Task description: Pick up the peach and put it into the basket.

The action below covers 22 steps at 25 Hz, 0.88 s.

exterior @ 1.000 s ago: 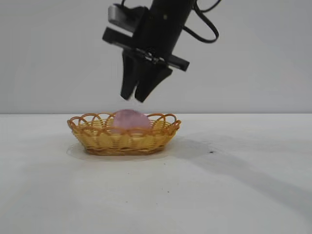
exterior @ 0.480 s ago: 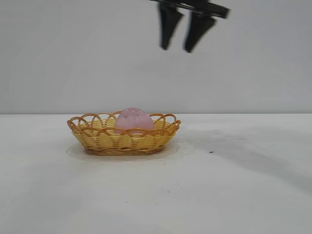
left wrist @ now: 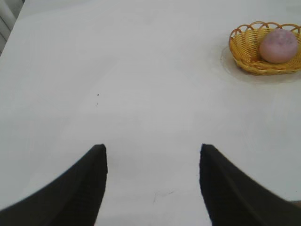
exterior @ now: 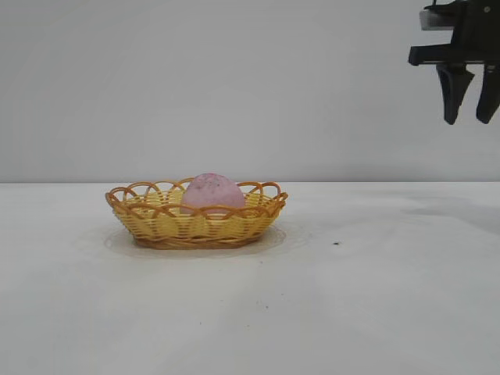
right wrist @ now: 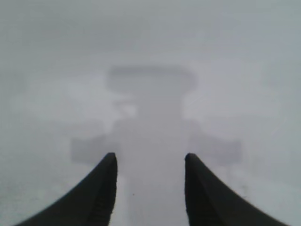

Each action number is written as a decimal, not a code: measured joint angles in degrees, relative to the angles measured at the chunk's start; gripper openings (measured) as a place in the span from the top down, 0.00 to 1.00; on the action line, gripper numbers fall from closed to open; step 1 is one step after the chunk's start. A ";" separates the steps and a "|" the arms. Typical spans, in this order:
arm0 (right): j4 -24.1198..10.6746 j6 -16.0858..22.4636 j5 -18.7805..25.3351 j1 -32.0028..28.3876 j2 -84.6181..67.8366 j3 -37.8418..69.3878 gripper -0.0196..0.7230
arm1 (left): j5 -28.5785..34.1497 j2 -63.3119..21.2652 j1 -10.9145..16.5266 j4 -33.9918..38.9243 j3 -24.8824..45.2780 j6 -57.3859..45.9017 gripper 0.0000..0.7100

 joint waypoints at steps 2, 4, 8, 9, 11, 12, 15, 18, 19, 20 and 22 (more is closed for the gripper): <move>0.00 -0.10 -2.53 0.28 -8.62 6.40 0.54 | 0.00 0.00 0.00 0.00 0.00 0.00 0.46; 0.00 -0.10 -5.09 1.02 -19.39 16.88 0.54 | 0.00 0.00 0.00 0.00 0.00 0.00 0.46; 1.30 -0.10 -8.30 2.09 -40.35 38.64 0.54 | 0.00 0.00 0.00 0.00 0.00 0.00 0.46; 1.30 0.01 -8.39 2.09 -46.13 42.37 0.54 | 0.00 0.00 0.00 0.00 0.00 0.00 0.46; 1.30 0.11 -7.23 2.09 -56.44 49.20 0.54 | 0.00 0.00 0.00 0.00 0.00 0.00 0.46; 0.95 0.11 -5.76 2.09 -61.67 51.76 0.54 | 0.00 0.00 0.00 0.00 0.00 0.00 0.46; 0.26 -0.27 -0.47 2.09 -74.64 57.04 0.54 | 0.00 0.00 0.00 0.00 0.00 0.00 0.46; -0.08 -0.06 5.30 2.09 -87.08 60.78 0.54 | 0.00 0.00 0.00 0.00 0.00 0.00 0.46; -0.19 -0.06 7.18 2.09 -90.61 62.16 0.54 | 0.00 0.00 0.00 0.00 0.00 0.00 0.46; -0.43 -0.06 8.92 2.09 -94.91 63.31 0.54 | 0.00 0.00 0.00 0.00 0.00 0.00 0.46; -0.79 -0.18 11.66 2.09 -102.21 65.76 0.54 | 0.00 0.00 0.00 0.00 0.00 0.00 0.46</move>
